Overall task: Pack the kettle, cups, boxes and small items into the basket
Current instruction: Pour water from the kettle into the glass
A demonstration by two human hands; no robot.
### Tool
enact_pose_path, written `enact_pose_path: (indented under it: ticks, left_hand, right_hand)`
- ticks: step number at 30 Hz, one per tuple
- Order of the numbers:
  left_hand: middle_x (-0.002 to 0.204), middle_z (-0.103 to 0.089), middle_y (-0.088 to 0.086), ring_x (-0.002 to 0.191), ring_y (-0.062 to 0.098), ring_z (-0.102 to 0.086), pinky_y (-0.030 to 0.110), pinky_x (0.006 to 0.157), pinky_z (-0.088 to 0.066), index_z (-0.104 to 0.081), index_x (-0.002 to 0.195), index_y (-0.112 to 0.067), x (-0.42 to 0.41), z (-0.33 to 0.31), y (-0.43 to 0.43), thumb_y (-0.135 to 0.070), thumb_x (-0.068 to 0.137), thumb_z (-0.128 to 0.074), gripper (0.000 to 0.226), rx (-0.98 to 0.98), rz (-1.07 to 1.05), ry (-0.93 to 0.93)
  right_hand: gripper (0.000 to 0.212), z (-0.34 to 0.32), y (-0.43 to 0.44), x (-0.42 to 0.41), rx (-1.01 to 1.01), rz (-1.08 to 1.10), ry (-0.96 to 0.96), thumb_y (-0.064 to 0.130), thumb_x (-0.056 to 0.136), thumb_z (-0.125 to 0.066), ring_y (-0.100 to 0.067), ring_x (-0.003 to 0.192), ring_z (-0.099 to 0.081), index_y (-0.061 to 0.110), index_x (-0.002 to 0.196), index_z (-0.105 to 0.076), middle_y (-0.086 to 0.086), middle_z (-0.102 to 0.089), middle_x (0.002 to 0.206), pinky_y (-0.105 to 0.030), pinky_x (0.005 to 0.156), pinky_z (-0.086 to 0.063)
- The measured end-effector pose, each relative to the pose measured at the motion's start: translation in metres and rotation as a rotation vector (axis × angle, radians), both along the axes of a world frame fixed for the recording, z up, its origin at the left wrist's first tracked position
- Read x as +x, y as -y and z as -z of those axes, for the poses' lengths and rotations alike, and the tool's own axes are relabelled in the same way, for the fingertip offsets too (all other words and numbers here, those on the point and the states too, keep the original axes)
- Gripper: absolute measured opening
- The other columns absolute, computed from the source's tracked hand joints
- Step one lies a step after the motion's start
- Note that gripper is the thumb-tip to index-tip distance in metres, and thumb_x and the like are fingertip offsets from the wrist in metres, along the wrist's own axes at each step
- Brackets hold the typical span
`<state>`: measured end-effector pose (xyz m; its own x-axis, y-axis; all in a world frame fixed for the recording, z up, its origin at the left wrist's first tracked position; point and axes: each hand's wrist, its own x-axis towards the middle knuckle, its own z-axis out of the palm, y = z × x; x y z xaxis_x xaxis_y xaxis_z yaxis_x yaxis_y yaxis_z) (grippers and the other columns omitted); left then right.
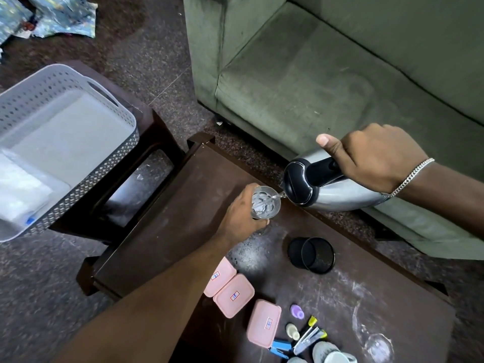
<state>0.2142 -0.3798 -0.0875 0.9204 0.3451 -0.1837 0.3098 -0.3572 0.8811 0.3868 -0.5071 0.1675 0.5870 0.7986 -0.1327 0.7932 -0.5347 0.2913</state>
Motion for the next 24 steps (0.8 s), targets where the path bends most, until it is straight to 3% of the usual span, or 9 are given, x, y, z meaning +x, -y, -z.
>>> enact_pose_path:
  ticks: [7, 12, 24]
  left_hand:
    - [0.116, -0.059, -0.014, 0.107, 0.01, -0.058, 0.034, 0.092, -0.051, -0.042, 0.128, -0.038, 0.0, 0.0, -0.003, -0.026, 0.061, -0.089, 0.082, 0.019, 0.023, -0.011]
    - [0.117, -0.059, -0.014, 0.107, 0.012, -0.059, 0.035, 0.093, -0.052, -0.043, 0.127, -0.037, -0.001, -0.001, -0.004, -0.026, 0.061, -0.089, 0.082, 0.019, 0.022, -0.007]
    - [0.116, -0.06, -0.015, 0.106, 0.008, -0.058, 0.033, 0.094, -0.05, -0.044, 0.129, -0.038, 0.0, -0.002, -0.003, -0.031, 0.058, -0.087, 0.083, -0.003, 0.015, -0.024]
  right_hand:
    - [0.077, -0.003, 0.002, -0.001, -0.01, -0.007, 0.018, 0.068, 0.096, -0.004, -0.042, 0.057, -0.062, 0.017, 0.047, -0.033, -0.001, -0.023, 0.046, -0.034, 0.053, -0.038]
    - [0.085, -0.006, 0.004, 0.0, -0.041, 0.005, 0.018, 0.069, 0.095, -0.002, -0.043, 0.061, -0.063, 0.013, 0.052, -0.049, -0.003, -0.025, 0.048, -0.034, 0.054, -0.038]
    - [0.079, -0.015, 0.007, 0.002, -0.02, 0.0, 0.011, 0.07, 0.095, -0.002, -0.041, 0.057, -0.062, 0.018, 0.048, -0.038, -0.003, -0.027, 0.047, -0.036, 0.054, -0.043]
